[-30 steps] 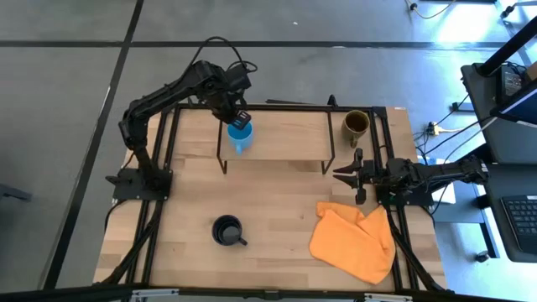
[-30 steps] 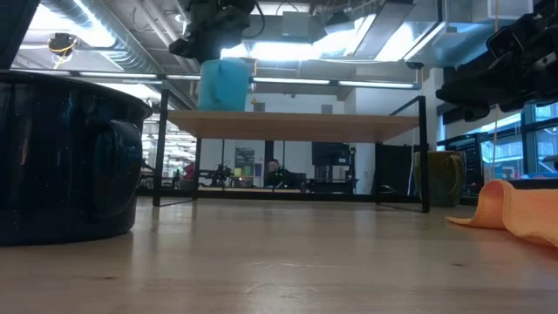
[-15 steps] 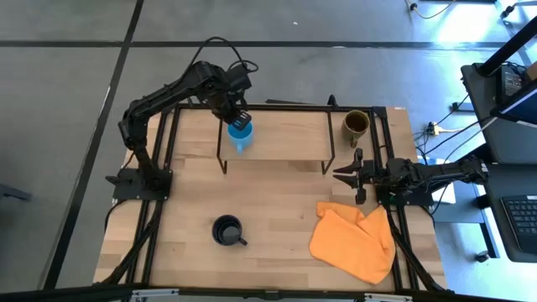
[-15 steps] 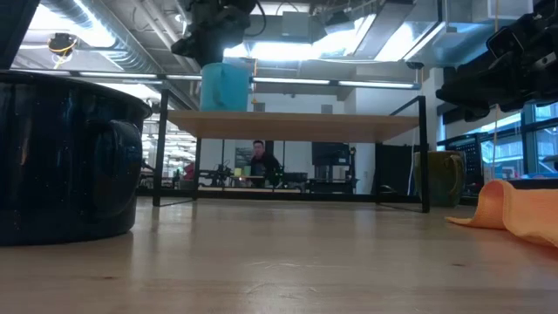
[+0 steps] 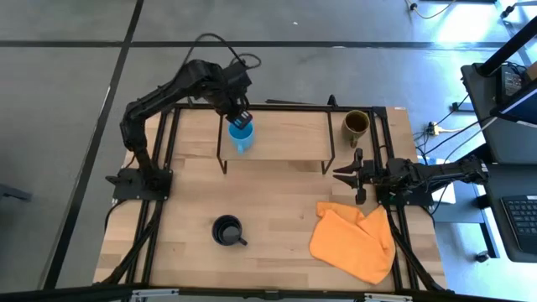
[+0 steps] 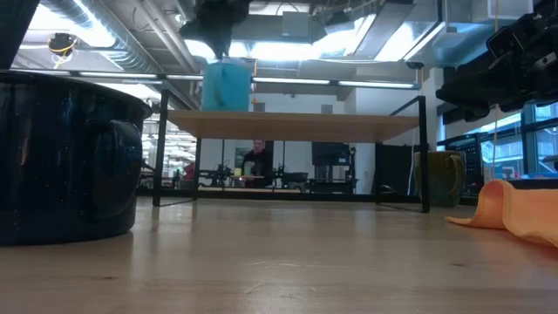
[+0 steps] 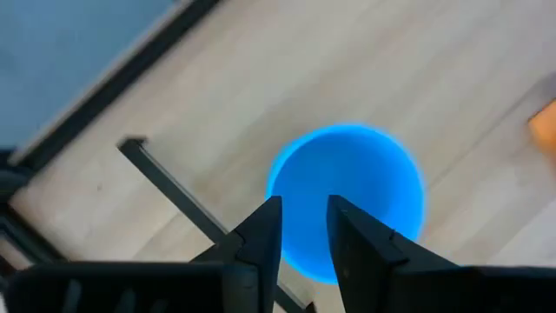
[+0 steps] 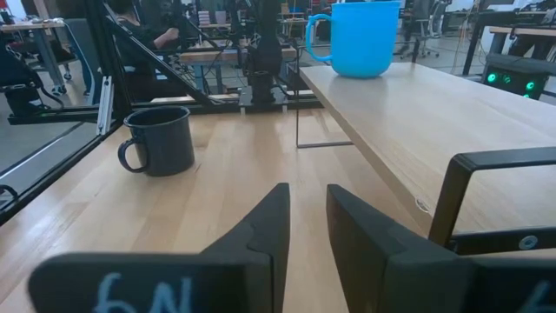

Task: Stack small to large cups/mugs on shelf
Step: Put the dark blue mug on the shelf

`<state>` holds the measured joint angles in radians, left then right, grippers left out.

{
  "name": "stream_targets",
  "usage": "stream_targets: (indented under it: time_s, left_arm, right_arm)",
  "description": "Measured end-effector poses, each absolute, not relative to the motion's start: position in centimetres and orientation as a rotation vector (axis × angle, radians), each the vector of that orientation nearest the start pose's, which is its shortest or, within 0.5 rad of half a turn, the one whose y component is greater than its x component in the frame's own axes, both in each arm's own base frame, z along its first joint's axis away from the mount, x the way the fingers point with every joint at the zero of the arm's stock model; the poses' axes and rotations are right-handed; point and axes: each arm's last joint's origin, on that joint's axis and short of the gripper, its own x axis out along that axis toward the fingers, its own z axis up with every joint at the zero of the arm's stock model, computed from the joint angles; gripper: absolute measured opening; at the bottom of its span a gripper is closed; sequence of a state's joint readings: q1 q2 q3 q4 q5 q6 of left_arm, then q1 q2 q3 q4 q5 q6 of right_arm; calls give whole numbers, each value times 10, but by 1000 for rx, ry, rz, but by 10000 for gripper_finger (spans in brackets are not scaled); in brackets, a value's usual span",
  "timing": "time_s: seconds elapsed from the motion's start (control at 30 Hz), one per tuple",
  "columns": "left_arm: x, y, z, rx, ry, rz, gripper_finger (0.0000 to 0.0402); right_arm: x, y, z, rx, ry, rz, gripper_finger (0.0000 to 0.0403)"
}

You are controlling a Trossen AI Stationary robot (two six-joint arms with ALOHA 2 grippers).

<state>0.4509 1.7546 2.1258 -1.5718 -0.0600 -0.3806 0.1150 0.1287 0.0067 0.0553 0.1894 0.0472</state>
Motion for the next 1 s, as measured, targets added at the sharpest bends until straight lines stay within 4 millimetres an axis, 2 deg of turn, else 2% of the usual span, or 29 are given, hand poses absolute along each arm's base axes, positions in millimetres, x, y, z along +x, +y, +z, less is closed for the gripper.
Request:
stream_targets:
  time_s: [0.17,0.3,0.5,0.63,0.73,0.83,1.0]
  left_arm:
    - [270,128,454,-517,951,643,87]
    - [266,111,468,-517,902,553,87]
    - [250,61,477,-441,907,403,87]
    - [230,19,478,-319,921,322,87]
    - [215,-9,471,-274,956,236,87]
    - [201,-34,456,-292,1007,205,87]
    - [183,-74,411,-341,1099,214,87]
  right_arm:
    - [105,7,161,37,64,-76,80]
    - [105,7,161,37,64,-76,80]
    - [105,7,161,37,64,-76,80]
    - [105,7,161,37,64,-76,80]
    - [105,7,161,36,64,-76,80]
    - [105,7,161,3,65,-75,80]
    - [105,7,161,-131,70,-72,80]
